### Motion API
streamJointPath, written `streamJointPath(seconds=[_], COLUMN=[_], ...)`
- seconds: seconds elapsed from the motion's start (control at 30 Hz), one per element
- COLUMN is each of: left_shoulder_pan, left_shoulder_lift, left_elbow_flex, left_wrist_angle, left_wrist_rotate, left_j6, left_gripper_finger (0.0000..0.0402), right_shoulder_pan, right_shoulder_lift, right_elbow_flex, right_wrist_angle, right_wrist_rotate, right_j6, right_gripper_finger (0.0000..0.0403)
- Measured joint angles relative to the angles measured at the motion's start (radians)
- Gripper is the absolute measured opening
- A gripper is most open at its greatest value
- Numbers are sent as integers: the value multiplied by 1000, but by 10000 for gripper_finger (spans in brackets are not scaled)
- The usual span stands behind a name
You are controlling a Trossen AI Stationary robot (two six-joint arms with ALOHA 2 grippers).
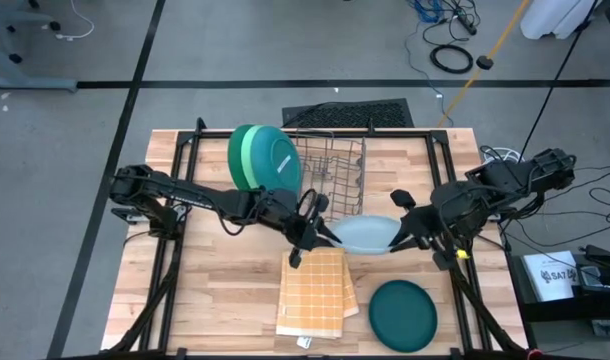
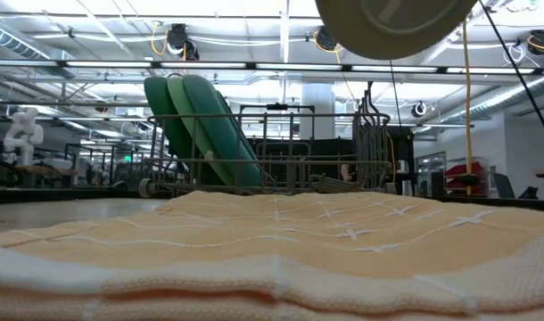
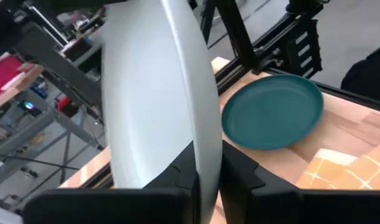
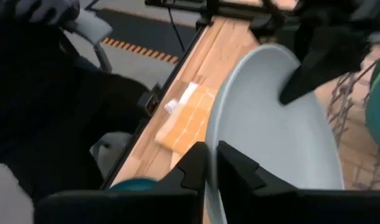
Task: Sort dishes
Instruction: Put the white plate in the dish rack
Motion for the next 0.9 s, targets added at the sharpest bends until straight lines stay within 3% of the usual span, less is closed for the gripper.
streamJointPath(seconds=[0.37,0.53,0.67,0.9], left_shoulder_pan=[-2,2,3,7], left_shoulder_lift=[-28,-78,-110,-144], left_elbow_flex=[7,7,7,5], left_wrist_angle=[-94,-135,-165,-183], left_wrist_rotate=[-38,-55,-84,-297], left_j6=[16,1,-34,-200], left_gripper_finger=[30,28,27,27], right_shoulder_pan=[1,2,5,3], right_shoulder_lift=[-2,-49,-96,-171], right_elbow_flex=[-4,-4,-4,-4], right_wrist_angle=[36,20,21,10], right_wrist_rotate=[46,260,428,628], right_j6=[-10,-78,-140,-177], right_gripper_finger=[157,207,217,209])
